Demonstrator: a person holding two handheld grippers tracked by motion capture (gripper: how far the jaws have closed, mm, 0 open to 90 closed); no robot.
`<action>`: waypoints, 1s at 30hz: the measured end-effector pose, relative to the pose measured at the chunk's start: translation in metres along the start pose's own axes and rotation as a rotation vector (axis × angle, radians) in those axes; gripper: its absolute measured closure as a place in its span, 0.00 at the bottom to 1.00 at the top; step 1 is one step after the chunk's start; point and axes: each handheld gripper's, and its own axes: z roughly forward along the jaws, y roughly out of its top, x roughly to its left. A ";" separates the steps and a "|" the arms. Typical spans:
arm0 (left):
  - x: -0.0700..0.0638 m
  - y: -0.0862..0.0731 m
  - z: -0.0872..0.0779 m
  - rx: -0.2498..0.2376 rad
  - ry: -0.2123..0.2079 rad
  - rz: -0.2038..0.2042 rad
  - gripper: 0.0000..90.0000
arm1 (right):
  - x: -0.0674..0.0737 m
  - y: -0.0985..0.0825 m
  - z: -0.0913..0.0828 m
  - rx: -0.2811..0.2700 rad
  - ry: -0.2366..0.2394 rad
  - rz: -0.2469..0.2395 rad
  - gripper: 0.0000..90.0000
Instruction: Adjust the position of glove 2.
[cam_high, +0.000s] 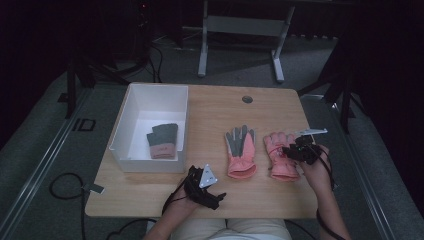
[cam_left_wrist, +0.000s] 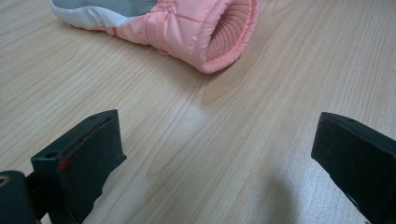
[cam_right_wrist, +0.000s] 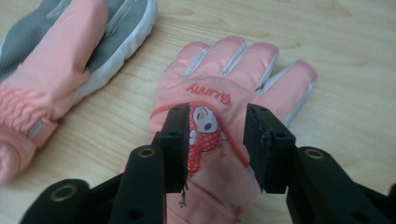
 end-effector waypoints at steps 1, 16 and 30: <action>0.000 0.000 0.000 0.002 0.005 0.006 0.02 | -0.001 0.002 0.000 0.005 0.012 -0.018 0.66; -0.001 0.000 -0.001 -0.002 0.004 0.016 0.02 | -0.005 -0.022 0.031 -0.002 0.032 -0.047 0.86; 0.001 -0.001 -0.001 0.002 0.002 0.014 0.02 | -0.005 -0.017 0.021 -0.037 0.029 0.066 0.95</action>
